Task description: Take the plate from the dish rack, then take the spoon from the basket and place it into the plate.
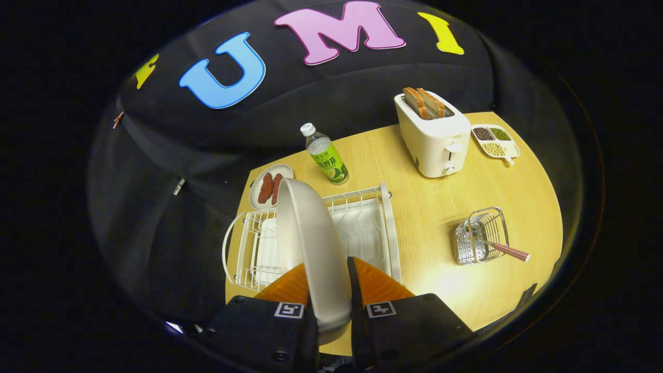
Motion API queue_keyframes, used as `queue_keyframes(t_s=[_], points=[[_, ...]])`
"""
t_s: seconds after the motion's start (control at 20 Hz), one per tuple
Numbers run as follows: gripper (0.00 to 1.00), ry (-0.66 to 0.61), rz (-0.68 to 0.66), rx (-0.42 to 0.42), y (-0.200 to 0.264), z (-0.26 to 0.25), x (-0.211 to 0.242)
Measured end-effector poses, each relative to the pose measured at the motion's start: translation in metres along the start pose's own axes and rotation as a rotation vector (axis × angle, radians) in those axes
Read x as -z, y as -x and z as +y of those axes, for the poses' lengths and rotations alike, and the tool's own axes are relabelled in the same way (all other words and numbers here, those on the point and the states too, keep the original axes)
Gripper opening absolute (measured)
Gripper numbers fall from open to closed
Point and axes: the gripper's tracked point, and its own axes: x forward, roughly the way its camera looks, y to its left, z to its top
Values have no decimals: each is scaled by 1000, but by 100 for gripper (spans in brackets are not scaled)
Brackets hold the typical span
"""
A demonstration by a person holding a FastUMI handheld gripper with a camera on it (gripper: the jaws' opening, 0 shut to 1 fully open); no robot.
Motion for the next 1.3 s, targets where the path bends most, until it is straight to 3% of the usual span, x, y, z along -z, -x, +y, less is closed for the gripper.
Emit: queue_keyframes(t_s=[0.3,0.65,0.95,1.3], points=[[29,-88,28,-51,55,-61,30],[29,-215,82,17,95,-147,94],[29,-343,174,80,84,-200,162],[29,-461,227,97,51,-223,194]])
